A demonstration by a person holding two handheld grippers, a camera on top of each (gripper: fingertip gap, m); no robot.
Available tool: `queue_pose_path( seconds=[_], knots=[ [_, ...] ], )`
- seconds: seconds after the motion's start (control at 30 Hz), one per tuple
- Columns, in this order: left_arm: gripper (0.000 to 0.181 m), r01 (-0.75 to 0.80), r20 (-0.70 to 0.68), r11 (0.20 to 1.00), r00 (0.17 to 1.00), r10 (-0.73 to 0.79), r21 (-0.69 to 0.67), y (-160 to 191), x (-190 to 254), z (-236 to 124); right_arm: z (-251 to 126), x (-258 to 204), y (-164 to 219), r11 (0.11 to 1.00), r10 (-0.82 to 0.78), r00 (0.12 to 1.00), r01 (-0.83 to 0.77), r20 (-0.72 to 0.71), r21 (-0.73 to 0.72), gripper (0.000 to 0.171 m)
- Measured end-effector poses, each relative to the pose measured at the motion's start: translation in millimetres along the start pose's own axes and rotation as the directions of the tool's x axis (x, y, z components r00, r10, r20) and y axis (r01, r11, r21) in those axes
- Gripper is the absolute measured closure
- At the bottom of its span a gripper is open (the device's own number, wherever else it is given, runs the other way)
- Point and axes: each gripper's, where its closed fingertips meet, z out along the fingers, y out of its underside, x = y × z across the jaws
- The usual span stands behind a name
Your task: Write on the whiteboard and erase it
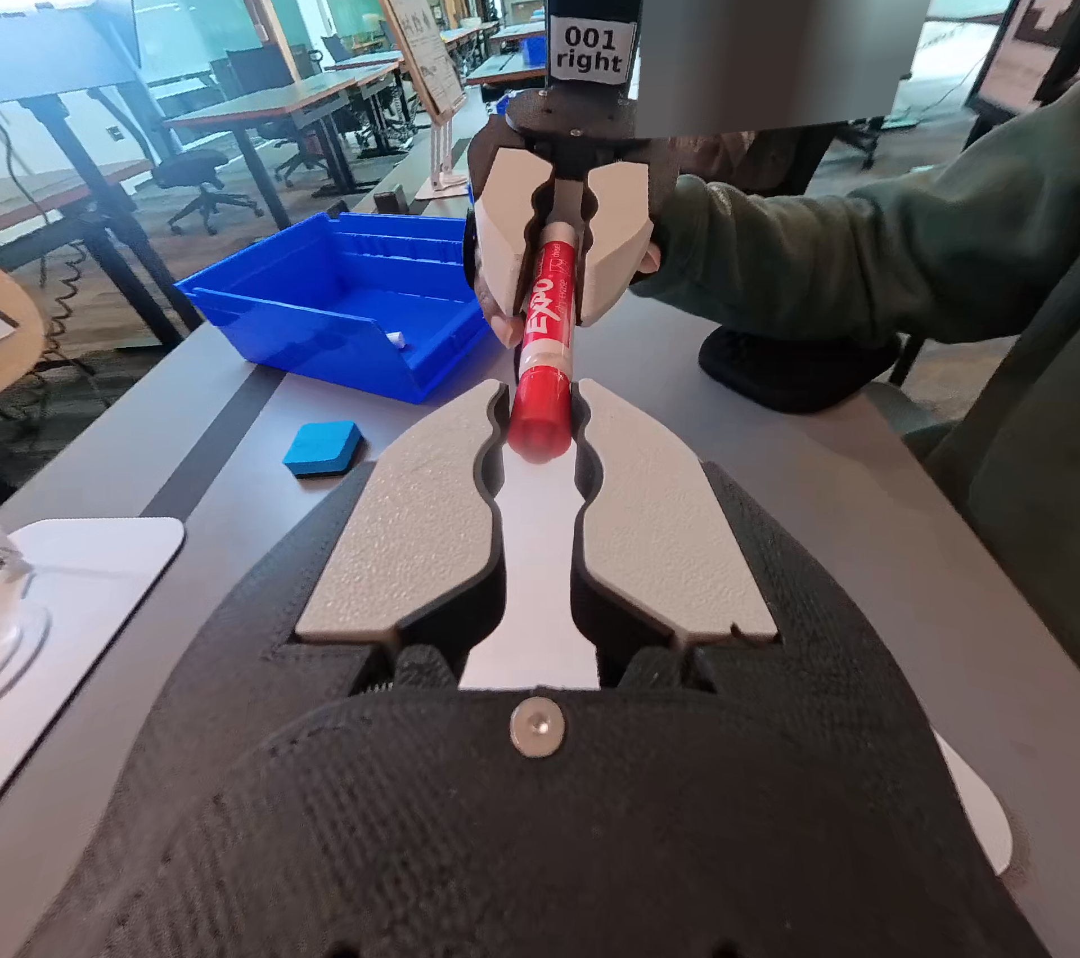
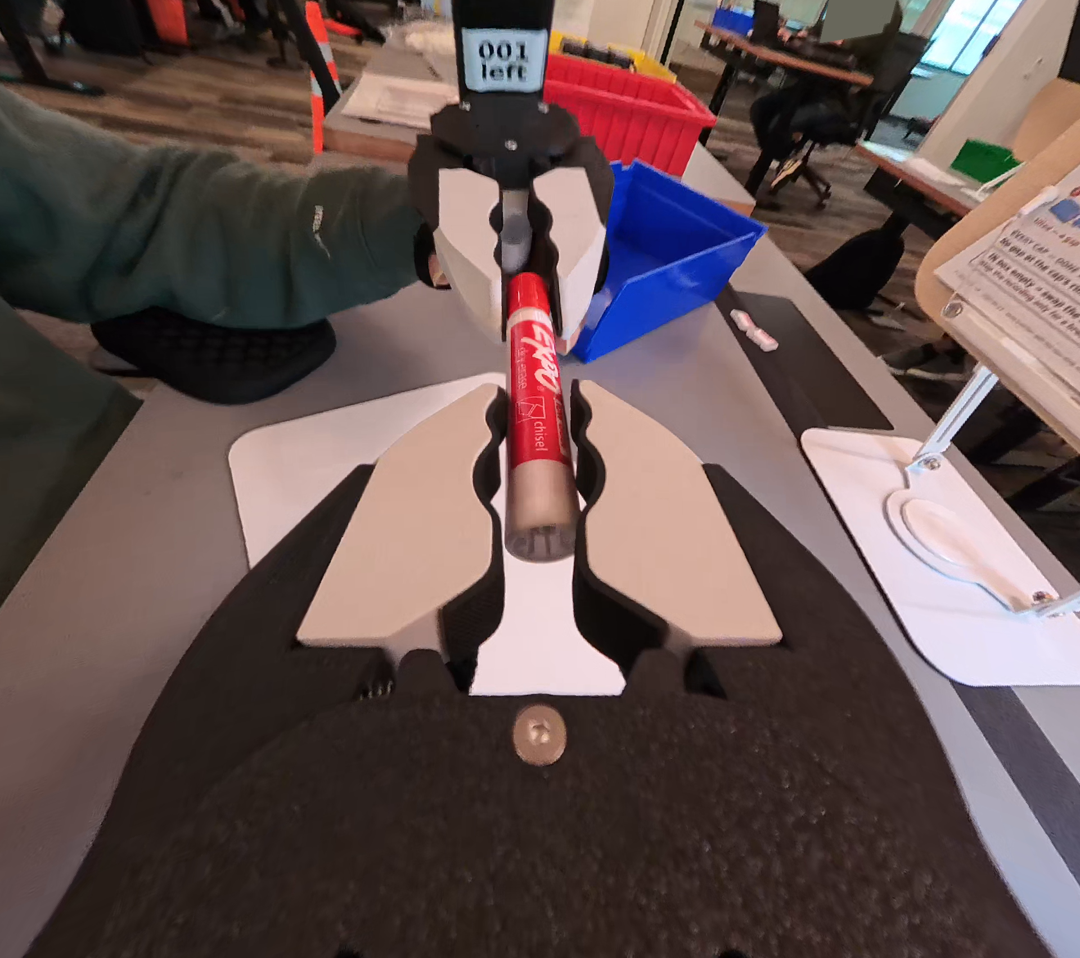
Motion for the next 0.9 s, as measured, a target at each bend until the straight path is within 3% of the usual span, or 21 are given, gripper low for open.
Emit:
queue_pose_path(
  seconds=[0.13,0.43,0.9],
  knots=[
    [0.161,0.072,-0.054,0.997,0.996,-0.070,0.040,2,1,0,10,-1,-5,0.999,-0.040,0.999,0.040,-0.037,0.009,0.143],
    [0.161,0.110,-0.090,0.993,0.990,-0.105,0.053,6,3,3,22,-3,-5,0.995,-0.101,0.991,0.102,-0.085,0.010,0.149],
    [0.161,0.223,-0.182,0.954,0.965,-0.187,0.203,-12,1,-15,22,-4,-11,0.981,-0.186,0.972,0.191,-0.142,0.019,0.144]
  ],
)
